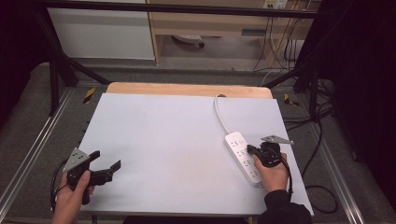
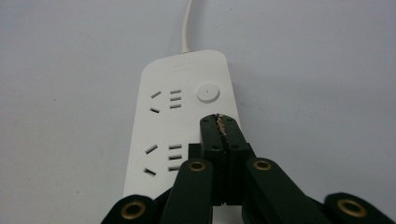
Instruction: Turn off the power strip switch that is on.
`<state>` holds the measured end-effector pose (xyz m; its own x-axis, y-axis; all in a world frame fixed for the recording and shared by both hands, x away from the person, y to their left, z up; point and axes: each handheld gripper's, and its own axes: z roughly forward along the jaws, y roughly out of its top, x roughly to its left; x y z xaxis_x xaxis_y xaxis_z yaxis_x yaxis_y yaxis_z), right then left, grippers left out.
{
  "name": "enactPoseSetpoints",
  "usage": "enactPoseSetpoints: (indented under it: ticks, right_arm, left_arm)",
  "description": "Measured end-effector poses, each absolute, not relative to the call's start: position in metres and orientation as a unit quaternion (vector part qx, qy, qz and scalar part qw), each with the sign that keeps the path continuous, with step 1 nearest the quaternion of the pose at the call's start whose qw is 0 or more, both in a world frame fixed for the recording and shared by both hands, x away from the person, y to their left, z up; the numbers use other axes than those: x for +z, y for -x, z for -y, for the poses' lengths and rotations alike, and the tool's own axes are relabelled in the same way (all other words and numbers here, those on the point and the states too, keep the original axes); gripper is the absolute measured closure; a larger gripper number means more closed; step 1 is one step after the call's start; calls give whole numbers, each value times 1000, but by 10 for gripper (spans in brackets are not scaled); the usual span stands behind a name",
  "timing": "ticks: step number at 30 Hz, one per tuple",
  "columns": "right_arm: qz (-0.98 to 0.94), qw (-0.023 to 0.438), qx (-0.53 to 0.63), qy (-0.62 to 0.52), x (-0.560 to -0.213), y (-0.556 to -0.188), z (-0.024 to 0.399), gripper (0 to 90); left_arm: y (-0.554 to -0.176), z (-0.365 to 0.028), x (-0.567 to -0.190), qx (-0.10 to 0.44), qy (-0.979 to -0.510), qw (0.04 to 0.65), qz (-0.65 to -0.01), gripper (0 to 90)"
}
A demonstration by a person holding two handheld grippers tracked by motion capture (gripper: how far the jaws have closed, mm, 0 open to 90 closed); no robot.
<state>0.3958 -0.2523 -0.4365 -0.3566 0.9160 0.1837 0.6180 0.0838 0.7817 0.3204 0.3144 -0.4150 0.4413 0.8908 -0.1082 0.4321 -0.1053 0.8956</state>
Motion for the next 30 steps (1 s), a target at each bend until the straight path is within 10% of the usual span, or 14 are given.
enactPoseSetpoints:
  ticks: [30]
  right_arm:
    - [-719,191,401,-534,-437,-395,250,900]
  left_arm:
    - [-320,-315,-415,242,-703,475,-470,64]
